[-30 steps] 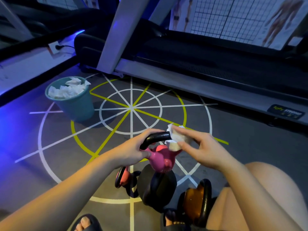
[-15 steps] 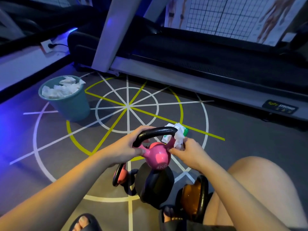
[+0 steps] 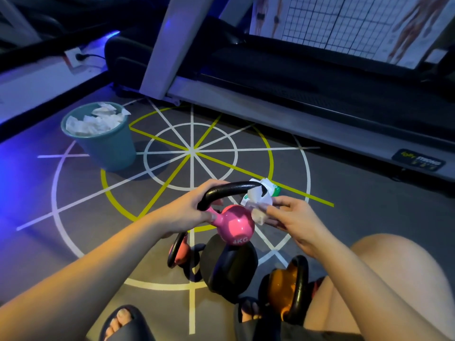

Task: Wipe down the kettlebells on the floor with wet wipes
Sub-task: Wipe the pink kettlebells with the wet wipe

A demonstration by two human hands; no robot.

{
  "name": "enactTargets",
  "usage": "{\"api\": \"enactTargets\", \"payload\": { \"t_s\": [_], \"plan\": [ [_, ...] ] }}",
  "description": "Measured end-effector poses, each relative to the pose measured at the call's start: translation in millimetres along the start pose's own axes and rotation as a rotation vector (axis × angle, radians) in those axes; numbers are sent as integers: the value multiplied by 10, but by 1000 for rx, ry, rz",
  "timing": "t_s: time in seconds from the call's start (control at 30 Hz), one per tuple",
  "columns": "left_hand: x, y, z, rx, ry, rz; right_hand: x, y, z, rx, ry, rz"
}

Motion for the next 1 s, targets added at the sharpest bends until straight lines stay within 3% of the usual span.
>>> {"api": "enactTargets", "payload": {
  "t_s": [0.3,0.4,0.53,0.63,0.8,0.9,1.0],
  "plan": [
    [-79,-16,-57,25,-46,-50,-167,-337,-206,-98,55,-55],
    [-116,-25,-81,39,-62,-63,-200,-401,-290,-93,-17,-57],
    [-129,-40,-95,38,-86,-59,-222,-415,-354,-213,-137,-55],
    [-100,-33,-86,12,-115,-45,-211,-388,-411,-298,-248,-8],
    [-44,-15,-66,-9,-144,-38,-177,-246,-416,-455,-159,182],
    [-46,-26,-65,5,-151,-48,-166,-202,-406,-447,-78,289],
    [-30,-33,-44,-2,-64,-30,-187,-238,-394,-339,-72,250]
  ]
}}
Point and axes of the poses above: each hand's wrist, its own y-axis away from the middle knuckle, its own z-axis out of the back of the hand, x = y × z, the point moved 4 cm from there along -y, towards the middle knuckle, and after that the axes turned 10 degrees about -z, right-handed, at the moved point
